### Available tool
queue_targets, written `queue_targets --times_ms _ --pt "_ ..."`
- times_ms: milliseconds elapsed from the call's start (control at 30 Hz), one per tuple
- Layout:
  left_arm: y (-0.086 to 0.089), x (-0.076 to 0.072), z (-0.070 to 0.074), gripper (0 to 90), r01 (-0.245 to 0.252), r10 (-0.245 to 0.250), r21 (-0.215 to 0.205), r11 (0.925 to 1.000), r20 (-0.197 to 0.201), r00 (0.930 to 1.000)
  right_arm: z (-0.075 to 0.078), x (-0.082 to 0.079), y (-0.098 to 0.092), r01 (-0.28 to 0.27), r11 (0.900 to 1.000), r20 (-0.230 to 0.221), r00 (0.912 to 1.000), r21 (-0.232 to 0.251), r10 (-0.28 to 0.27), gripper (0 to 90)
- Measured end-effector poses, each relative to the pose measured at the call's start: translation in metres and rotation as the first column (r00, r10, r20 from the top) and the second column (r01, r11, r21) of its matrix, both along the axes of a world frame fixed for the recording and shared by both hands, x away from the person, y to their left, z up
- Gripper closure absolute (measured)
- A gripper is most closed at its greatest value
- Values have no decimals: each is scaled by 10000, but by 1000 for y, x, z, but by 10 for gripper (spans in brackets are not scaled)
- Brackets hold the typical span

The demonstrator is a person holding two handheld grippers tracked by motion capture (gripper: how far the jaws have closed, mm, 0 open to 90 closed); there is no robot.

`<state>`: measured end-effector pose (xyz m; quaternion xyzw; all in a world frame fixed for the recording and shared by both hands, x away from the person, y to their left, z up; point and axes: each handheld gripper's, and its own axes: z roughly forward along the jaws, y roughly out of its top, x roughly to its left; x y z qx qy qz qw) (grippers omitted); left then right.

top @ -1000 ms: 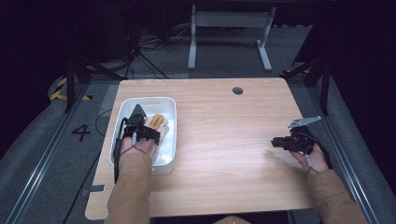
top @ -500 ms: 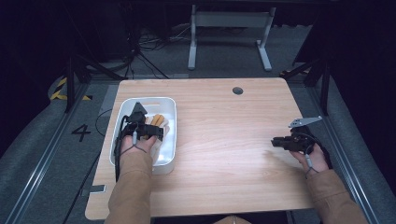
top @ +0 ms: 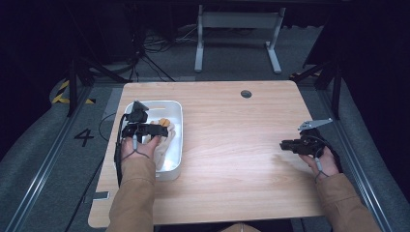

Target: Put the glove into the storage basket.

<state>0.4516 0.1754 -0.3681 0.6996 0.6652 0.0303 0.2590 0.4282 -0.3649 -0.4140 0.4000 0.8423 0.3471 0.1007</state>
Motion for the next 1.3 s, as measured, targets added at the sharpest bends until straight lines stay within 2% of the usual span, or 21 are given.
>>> queue_targets --times_ms 67,133,333,467,533,600,667,767,800,833,867,900,967,1000,1033,1067,1100,1133,1167,1200,1300 --pt "-2 -5 9 0 308 -312 69 9995 714 9970 1 2 -1 -17 10000 23 10000 87 17 766" --pt "-7 -8 15 0 549 -562 144 9984 1142 9919 1 3 -2 28 9999 17 10000 164 -28 766" --pt "-23 -15 25 0 1168 -1155 63 9931 2105 9707 2 3 -2 -24 9998 57 10000 179 23 766" --pt "-39 -18 30 0 1967 -1888 -25 9805 2684 9446 3 0 -3 -13 9999 136 9999 145 11 766" --pt "-50 -20 33 0 2473 -2385 72 9689 2927 9260 3 -1 -4 -6 9999 150 9999 146 4 766" --pt "-64 -21 36 0 3160 -3008 54 9487 3218 8977 2 -2 -5 28 9999 169 9999 164 -31 764" --pt "-74 -21 38 0 3642 -3418 -24 9313 3397 8763 2 -3 -6 -10 9998 189 9998 177 6 763" --pt "-89 -24 41 0 4335 -3925 -123 9010 4020 8272 3 -5 -8 35 9999 253 9997 153 -38 763" --pt "-93 -24 42 0 4500 -4062 -101 8930 4125 8154 3 -6 -9 43 9999 302 9995 162 -48 763" --pt "-98 -24 42 0 4651 -4204 -97 8852 4112 8088 3 -6 -9 53 9998 279 9996 175 -57 763" --pt "-103 -25 41 0 4904 -4385 -159 8714 4230 7929 3 -6 -10 51 9998 259 9996 187 -55 763" --pt "-106 -25 41 0 5067 -4518 -160 8620 4289 7822 3 -7 -10 76 9997 288 9996 212 -82 763" --pt "-111 -27 42 0 5484 -4794 -240 8359 4548 7506 3 -7 -11 79 9998 296 9995 199 -85 763" --pt "-113 -28 42 0 5766 -4910 -395 8161 4788 7278 4 -7 -11 83 9998 303 9995 206 -89 763" --pt "-116 -30 42 0 6087 -5070 -461 7920 5057 6980 4 -7 -12 73 9997 308 9995 211 -79 763" --pt "-118 -31 42 0 6286 -5202 -469 7763 5154 6810 4 -7 -12 75 9997 313 9995 219 -82 763" --pt "-120 -32 43 0 6397 -5295 -424 7675 5206 6698 4 -7 -12 78 9997 314 9995 224 -85 763" --pt "-123 -34 43 0 6550 -5440 -279 7552 5308 6499 3 -6 -12 73 9997 309 9995 225 -80 763" --pt "-124 -34 43 0 6656 -5524 -255 7458 5347 6395 3 -6 -11 76 9997 300 9995 227 -83 763" --pt "-126 -35 42 0 6809 -5647 -218 7320 5397 6243 3 -6 -11 49 9997 295 9995 229 -56 763" --pt "-133 -37 40 0 7099 -5965 -97 7042 5342 5990 4 -7 -11 52 9997 311 9995 230 -60 762"
